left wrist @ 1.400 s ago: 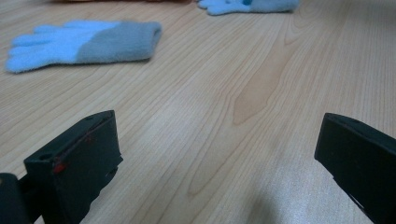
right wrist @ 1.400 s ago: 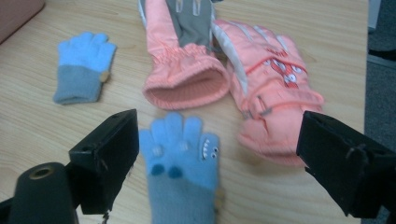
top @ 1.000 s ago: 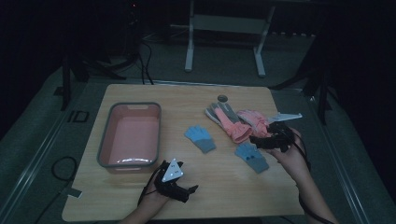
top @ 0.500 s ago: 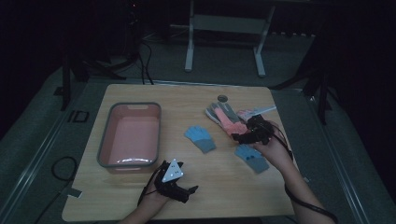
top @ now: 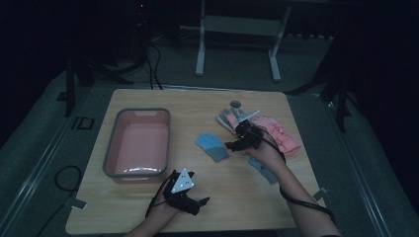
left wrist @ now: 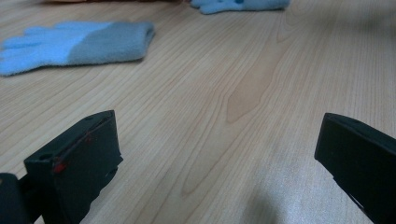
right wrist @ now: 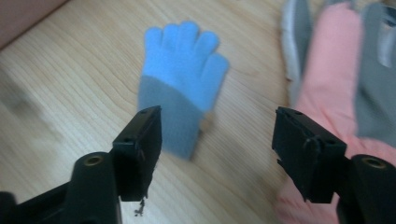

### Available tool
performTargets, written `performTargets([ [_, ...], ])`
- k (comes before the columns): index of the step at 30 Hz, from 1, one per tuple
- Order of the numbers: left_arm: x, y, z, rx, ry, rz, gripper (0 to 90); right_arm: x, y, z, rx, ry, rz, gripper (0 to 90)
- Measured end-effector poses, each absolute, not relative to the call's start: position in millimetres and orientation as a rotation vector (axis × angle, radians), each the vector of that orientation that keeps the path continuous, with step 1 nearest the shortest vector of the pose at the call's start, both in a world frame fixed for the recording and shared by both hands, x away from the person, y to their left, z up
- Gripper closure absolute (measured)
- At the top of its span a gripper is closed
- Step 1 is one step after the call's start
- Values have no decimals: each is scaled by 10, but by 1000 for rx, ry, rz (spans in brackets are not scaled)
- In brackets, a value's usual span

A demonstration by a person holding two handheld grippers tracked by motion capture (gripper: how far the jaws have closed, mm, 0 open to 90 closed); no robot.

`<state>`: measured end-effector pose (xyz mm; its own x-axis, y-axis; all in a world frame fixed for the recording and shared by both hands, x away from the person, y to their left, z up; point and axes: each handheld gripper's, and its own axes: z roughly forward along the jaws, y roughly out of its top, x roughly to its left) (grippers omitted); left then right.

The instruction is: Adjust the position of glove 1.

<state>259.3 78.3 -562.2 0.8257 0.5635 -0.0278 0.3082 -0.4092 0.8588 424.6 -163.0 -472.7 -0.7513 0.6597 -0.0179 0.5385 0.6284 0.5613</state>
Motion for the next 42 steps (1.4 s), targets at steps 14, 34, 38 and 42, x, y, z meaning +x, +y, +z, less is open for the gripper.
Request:
performTargets([
  [14, 2580, 787, -5620, 2020, 633, 320, 3, 4414, -1179, -5040, 814, 2747, 651, 563],
  [34, 2586, 795, -5622, 2019, 631, 312, 3, 4498, -979, -5309, 808, 2781, 671, 827],
  [38, 2590, 793, -5621, 2026, 634, 308, 3, 4441, -987, -5292, 925, 2720, 699, 871],
  [42, 2592, 795, -5621, 2024, 634, 311, 3, 4331, -1065, -5107, 1034, 2630, 747, 881],
])
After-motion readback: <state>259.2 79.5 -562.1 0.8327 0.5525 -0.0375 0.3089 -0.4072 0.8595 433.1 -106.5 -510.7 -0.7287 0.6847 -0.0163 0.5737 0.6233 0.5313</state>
